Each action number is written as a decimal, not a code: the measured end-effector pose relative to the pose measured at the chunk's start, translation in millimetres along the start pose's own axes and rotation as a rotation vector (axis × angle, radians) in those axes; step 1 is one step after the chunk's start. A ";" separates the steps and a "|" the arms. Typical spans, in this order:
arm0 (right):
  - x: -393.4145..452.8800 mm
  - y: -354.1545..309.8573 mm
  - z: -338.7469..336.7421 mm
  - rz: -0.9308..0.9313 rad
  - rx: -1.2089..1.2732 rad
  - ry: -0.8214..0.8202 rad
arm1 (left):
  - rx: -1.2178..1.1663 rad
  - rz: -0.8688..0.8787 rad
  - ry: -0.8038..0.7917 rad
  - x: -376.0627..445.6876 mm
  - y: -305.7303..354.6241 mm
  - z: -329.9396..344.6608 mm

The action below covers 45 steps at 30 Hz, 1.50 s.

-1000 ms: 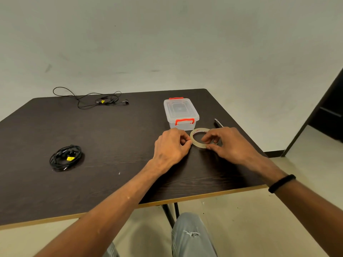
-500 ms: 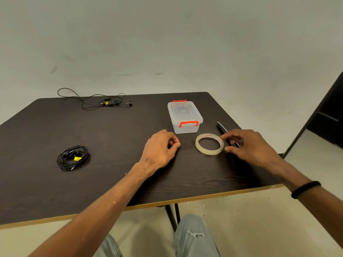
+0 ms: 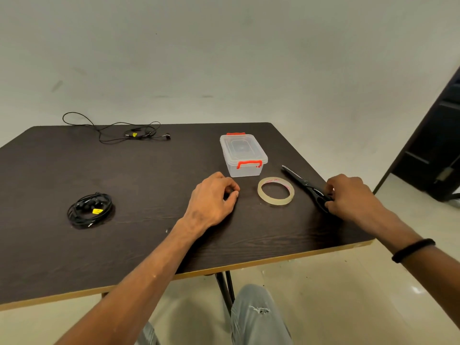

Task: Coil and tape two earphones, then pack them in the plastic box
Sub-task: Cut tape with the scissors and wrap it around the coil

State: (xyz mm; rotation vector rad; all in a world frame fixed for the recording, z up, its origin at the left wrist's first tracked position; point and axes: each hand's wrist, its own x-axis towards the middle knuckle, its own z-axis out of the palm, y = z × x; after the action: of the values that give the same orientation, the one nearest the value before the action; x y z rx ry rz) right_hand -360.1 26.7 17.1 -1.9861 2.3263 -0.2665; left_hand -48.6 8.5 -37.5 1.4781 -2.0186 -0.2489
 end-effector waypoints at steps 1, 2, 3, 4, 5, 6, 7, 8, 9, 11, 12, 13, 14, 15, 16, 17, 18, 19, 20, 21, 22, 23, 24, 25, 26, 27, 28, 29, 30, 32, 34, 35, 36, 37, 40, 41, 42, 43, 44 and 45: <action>0.5 -1.9 -2.9 0.012 0.006 -0.024 | -0.003 -0.001 -0.003 -0.3 0.1 -0.3; 1.1 -4.1 -6.2 0.016 0.009 -0.038 | -0.007 0.001 -0.003 -0.4 0.4 -0.8; 1.4 -6.0 -9.9 0.017 0.010 -0.046 | -0.006 0.003 -0.003 -0.6 0.2 -1.3; 0.8 -7.5 -14.3 0.018 0.017 -0.052 | -0.007 0.008 -0.002 -0.7 0.2 -1.9; -0.4 -7.7 -19.3 0.019 0.034 -0.058 | -0.009 0.012 -0.002 -0.7 0.4 -1.9; -2.0 -7.4 -24.2 0.017 0.054 -0.058 | -0.014 0.015 -0.001 -0.8 0.2 -2.1; -3.8 -6.3 -29.4 0.010 0.069 -0.048 | -0.020 0.017 -0.002 -0.5 0.1 -2.2; -5.8 -5.2 -35.4 -0.004 0.075 -0.032 | -0.025 0.019 -0.005 -0.4 -0.1 -2.2; -8.1 -4.2 -42.1 -0.028 0.072 -0.016 | -0.029 0.020 -0.007 -0.1 -0.3 -2.1; -15.0 -4.8 -56.3 -0.095 0.062 0.003 | -0.035 0.023 -0.008 -0.1 -1.2 -1.6; -19.4 -6.5 -63.0 -0.145 0.054 0.006 | -0.037 0.024 -0.006 -0.3 -1.4 -1.6; -23.2 -8.4 -69.1 -0.207 0.041 0.008 | -0.037 0.024 -0.006 -0.3 -1.4 -1.5; -26.6 -10.8 -74.9 -0.281 0.031 0.006 | -0.037 0.025 -0.006 -0.1 -1.4 -1.4; -28.9 -13.2 -79.5 -0.357 0.025 -0.003 | -0.035 0.025 -0.008 0.1 -1.2 -1.3; -29.8 -15.7 -83.2 -0.426 0.017 -0.018 | -0.033 0.026 -0.011 0.2 -0.8 -1.3; -28.8 -18.3 -85.7 -0.487 -0.007 -0.032 | -0.033 0.026 -0.014 0.3 -0.1 -1.5; -26.4 -21.3 -87.4 -0.543 -0.049 -0.040 | -0.033 0.027 -0.015 0.2 0.3 -1.7; -22.7 -24.8 -88.5 -0.597 -0.105 -0.043 | -0.032 0.028 -0.014 0.1 0.6 -1.8; -18.9 -28.6 -89.2 -0.646 -0.163 -0.044 | -0.032 0.029 -0.013 0.1 0.6 -1.9; -14.8 -32.3 -89.6 -0.686 -0.223 -0.043 | -0.032 0.029 -0.012 -0.1 0.6 -1.9; -11.7 -36.4 -90.3 -0.718 -0.285 -0.038 | -0.032 0.029 -0.011 0.0 0.7 -1.8; -8.2 -40.0 -91.2 -0.738 -0.346 -0.032 | -0.032 0.029 -0.010 0.1 0.7 -1.5; -5.7 -44.0 -92.6 -0.750 -0.391 -0.033 | -0.031 0.029 -0.009 0.3 0.7 -1.1; -3.7 -48.1 -93.9 -0.757 -0.418 -0.038 | -0.029 0.030 -0.008 0.3 0.8 -0.9; -2.3 -52.2 -94.9 -0.765 -0.431 -0.040 | -0.027 0.031 -0.006 0.4 0.8 -0.8; -1.1 -55.8 -94.9 -0.771 -0.442 -0.041 | -0.026 0.034 -0.002 0.3 0.6 -0.6; -0.5 -59.2 -94.6 -0.776 -0.451 -0.045 | -0.026 0.036 0.003 0.2 0.4 -0.5; 0.2 -61.7 -93.6 -0.782 -0.458 -0.050 | -0.027 0.037 0.006 0.1 0.2 -0.3; 0.3 -64.1 -92.6 -0.790 -0.461 -0.053 | -0.029 0.039 0.007 0.0 0.1 -0.4; -0.3 -68.5 -91.1 -0.800 -0.467 -0.059 | -0.030 0.042 0.007 -0.2 0.3 -0.9; -0.6 -71.7 -92.3 -0.799 -0.464 -0.076 | -0.039 0.037 0.005 -0.5 0.3 -1.6; -0.6 -72.2 -94.2 -0.794 -0.455 -0.088 | -0.042 0.034 0.004 -0.5 0.5 -1.8; -0.4 -72.3 -96.5 -0.793 -0.444 -0.097 | -0.043 0.031 0.007 -0.6 0.6 -2.2; 0.3 -71.2 -98.8 -0.793 -0.437 -0.101 | -0.043 0.028 0.012 -0.6 0.5 -2.3; 1.8 -64.5 -107.0 -0.812 -0.423 -0.098 | -0.057 0.020 0.023 0.1 -0.3 -1.6; 1.7 -62.3 -108.4 -0.817 -0.417 -0.097 | -0.057 0.018 0.022 0.0 -0.3 -1.3; 0.9 -61.3 -108.9 -0.821 -0.414 -0.097 | -0.057 0.018 0.024 -0.1 -0.5 -1.0; 0.2 -60.9 -108.0 -0.821 -0.419 -0.098 | -0.056 0.020 0.030 -0.3 -0.6 -0.6; -0.7 -61.6 -105.8 -0.821 -0.426 -0.098 | -0.056 0.024 0.037 -0.6 -0.6 -0.3; -1.3 -63.0 -102.5 -0.819 -0.431 -0.095 | -0.054 0.028 0.043 -1.1 -0.7 -0.4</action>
State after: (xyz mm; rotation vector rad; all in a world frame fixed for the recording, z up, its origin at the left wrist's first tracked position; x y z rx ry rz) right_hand -315.7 27.4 128.8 -2.9878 1.4726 0.3214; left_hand -47.6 9.3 -37.9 1.4097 -1.9817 -0.2563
